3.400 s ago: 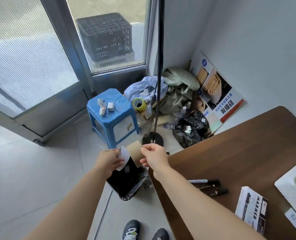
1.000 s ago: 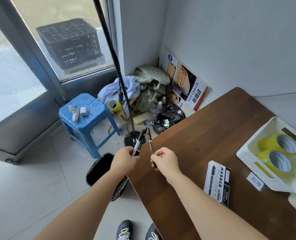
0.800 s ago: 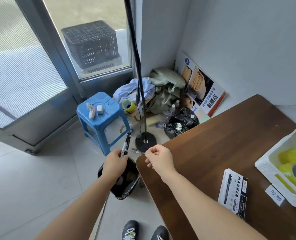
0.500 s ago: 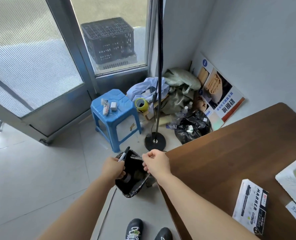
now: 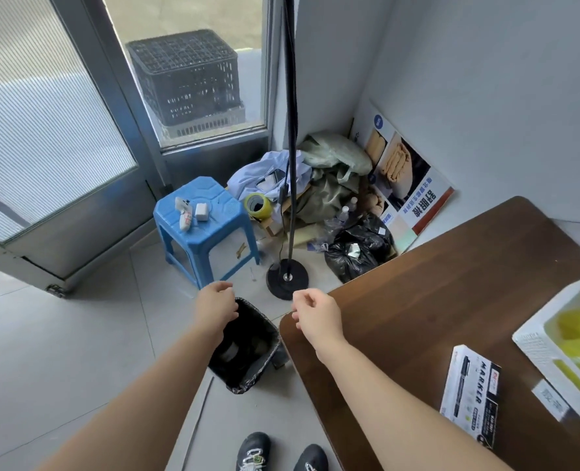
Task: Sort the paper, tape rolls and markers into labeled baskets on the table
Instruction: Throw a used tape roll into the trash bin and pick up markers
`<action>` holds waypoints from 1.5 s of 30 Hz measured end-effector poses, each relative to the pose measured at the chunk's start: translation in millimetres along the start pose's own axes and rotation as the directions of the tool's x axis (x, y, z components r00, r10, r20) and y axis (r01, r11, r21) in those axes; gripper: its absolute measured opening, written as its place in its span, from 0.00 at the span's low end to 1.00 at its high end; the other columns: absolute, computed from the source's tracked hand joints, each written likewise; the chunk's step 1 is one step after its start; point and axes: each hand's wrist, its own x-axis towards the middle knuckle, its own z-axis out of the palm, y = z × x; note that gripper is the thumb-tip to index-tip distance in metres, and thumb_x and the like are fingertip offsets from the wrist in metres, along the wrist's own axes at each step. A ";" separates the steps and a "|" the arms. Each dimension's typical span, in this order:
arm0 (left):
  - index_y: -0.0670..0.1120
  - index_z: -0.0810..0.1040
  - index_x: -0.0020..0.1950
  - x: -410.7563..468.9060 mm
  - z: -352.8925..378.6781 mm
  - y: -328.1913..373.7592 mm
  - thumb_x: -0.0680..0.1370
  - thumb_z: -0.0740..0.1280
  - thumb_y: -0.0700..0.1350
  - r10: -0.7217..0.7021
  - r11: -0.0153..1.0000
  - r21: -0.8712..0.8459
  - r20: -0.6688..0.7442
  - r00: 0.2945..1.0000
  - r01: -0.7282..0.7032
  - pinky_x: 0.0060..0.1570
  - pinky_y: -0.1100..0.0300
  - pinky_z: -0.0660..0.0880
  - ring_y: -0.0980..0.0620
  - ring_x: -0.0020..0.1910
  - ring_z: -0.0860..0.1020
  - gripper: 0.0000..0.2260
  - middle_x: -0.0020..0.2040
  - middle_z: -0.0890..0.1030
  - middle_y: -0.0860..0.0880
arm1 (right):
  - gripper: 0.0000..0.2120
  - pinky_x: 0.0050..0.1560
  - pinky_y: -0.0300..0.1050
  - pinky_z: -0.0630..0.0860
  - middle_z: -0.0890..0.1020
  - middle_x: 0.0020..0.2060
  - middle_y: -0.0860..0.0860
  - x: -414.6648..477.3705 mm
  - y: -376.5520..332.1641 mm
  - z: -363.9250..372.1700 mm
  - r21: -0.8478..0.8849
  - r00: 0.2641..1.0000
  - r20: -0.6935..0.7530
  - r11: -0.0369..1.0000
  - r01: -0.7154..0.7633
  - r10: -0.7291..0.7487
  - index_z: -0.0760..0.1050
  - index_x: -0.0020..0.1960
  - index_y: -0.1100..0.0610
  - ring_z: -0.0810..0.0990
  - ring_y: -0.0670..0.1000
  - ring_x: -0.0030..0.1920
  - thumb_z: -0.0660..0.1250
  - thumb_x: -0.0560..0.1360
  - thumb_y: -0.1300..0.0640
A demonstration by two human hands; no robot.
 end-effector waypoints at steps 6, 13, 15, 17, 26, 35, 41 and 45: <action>0.44 0.79 0.57 -37.9 82.6 36.7 0.78 0.62 0.41 0.233 0.958 0.115 0.229 0.945 -0.264 0.49 0.50 0.80 0.51 0.37 0.77 0.10 0.39 0.79 0.48 | 0.09 0.48 0.51 0.78 0.83 0.40 0.51 -0.6 16.7 -65.8 0.038 0.973 -0.229 0.999 -0.034 0.042 0.80 0.44 0.53 0.80 0.54 0.44 0.63 0.76 0.51; 0.48 0.80 0.54 -97.3 176.3 32.6 0.76 0.64 0.45 0.249 0.809 0.326 0.563 0.788 -0.489 0.46 0.55 0.78 0.50 0.37 0.77 0.09 0.42 0.80 0.48 | 0.06 0.50 0.44 0.76 0.82 0.45 0.47 -21.1 62.7 -156.9 0.113 0.859 -0.481 0.984 -0.140 0.177 0.81 0.48 0.52 0.80 0.51 0.48 0.66 0.76 0.53; 0.49 0.80 0.54 -112.6 196.1 25.3 0.76 0.63 0.45 0.204 0.765 0.375 0.629 0.750 -0.523 0.46 0.57 0.77 0.49 0.40 0.79 0.10 0.45 0.81 0.47 | 0.06 0.50 0.43 0.75 0.82 0.46 0.47 -29.1 80.0 -178.1 0.142 0.825 -0.520 0.975 -0.171 0.220 0.81 0.49 0.53 0.79 0.50 0.49 0.66 0.76 0.55; 0.48 0.81 0.55 -125.7 214.3 16.4 0.76 0.64 0.45 0.149 0.738 0.405 0.681 0.717 -0.539 0.47 0.57 0.77 0.49 0.40 0.78 0.11 0.43 0.81 0.49 | 0.07 0.50 0.42 0.73 0.81 0.47 0.48 -37.7 97.3 -196.8 0.156 0.791 -0.556 0.967 -0.203 0.256 0.80 0.51 0.54 0.79 0.50 0.49 0.65 0.77 0.56; 0.50 0.78 0.49 -165.5 262.8 -20.9 0.75 0.61 0.41 -0.066 0.596 0.505 0.806 0.589 -0.625 0.47 0.56 0.76 0.50 0.39 0.74 0.08 0.49 0.81 0.48 | 0.18 0.37 0.42 0.75 0.78 0.61 0.53 -62.2 163.0 -225.6 0.294 0.691 -0.492 0.848 -0.441 0.529 0.72 0.67 0.54 0.79 0.55 0.55 0.59 0.77 0.60; 0.50 0.73 0.44 -155.4 269.3 -27.9 0.72 0.55 0.37 -0.014 0.577 0.516 0.781 0.625 -0.633 0.36 0.58 0.67 0.49 0.35 0.71 0.10 0.41 0.76 0.48 | 0.13 0.37 0.44 0.75 0.84 0.42 0.54 -53.2 162.2 -216.8 0.400 0.761 -0.360 0.826 -0.396 0.539 0.79 0.42 0.58 0.82 0.54 0.42 0.56 0.75 0.64; 0.51 0.77 0.63 -143.8 238.4 -5.1 0.77 0.58 0.39 0.205 0.768 0.376 0.623 0.755 -0.519 0.35 0.64 0.73 0.54 0.44 0.82 0.18 0.46 0.84 0.52 | 0.12 0.54 0.52 0.80 0.82 0.47 0.49 -37.9 126.0 -198.6 0.396 0.832 -0.370 0.880 -0.262 0.414 0.79 0.57 0.57 0.80 0.50 0.48 0.61 0.78 0.61; 0.51 0.75 0.66 -134.4 208.0 12.7 0.78 0.60 0.40 0.271 0.866 0.230 0.532 0.802 -0.444 0.33 0.66 0.72 0.61 0.39 0.81 0.17 0.42 0.83 0.55 | 0.15 0.55 0.50 0.80 0.83 0.54 0.49 -28.4 93.5 -176.8 0.392 0.886 -0.351 0.907 -0.155 0.303 0.77 0.62 0.52 0.82 0.48 0.53 0.62 0.77 0.61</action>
